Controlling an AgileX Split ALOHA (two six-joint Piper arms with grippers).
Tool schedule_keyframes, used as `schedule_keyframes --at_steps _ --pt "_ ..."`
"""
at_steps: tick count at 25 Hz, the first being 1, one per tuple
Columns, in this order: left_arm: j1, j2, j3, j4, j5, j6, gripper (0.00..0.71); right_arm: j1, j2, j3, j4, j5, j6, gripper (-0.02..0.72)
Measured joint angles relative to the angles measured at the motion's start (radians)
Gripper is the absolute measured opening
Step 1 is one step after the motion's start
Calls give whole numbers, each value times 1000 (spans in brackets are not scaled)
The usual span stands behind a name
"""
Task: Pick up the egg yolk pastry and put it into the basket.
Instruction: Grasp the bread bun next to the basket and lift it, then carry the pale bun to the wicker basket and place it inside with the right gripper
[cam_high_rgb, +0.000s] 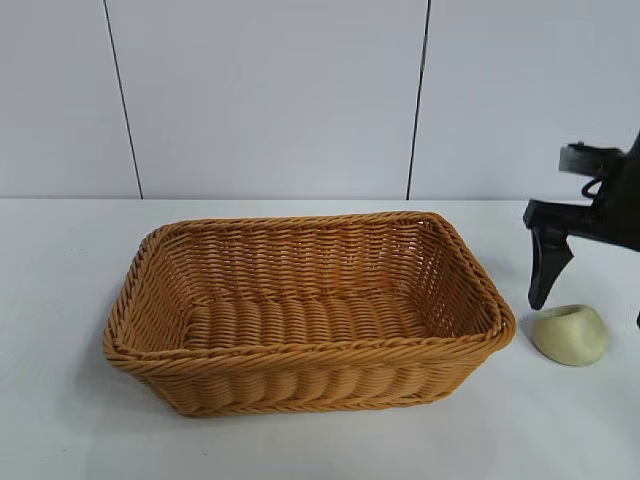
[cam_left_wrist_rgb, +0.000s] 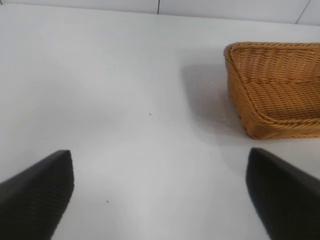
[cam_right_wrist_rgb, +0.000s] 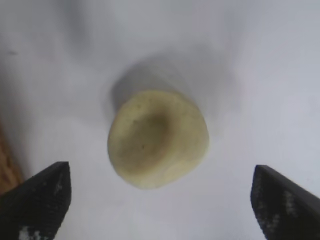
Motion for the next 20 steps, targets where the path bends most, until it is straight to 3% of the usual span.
schedule_keyframes --at_steps 4,7,14,20 --pt "0 0 0 0 0 0 671 0 0 0 5 -12 0 292" --pt "0 0 0 0 0 0 671 0 -2 0 5 -9 0 171" --pt "0 0 0 0 0 0 671 0 -159 -19 3 51 -7 140" --pt "0 0 0 0 0 0 671 5 -306 -138 2 164 -16 140"
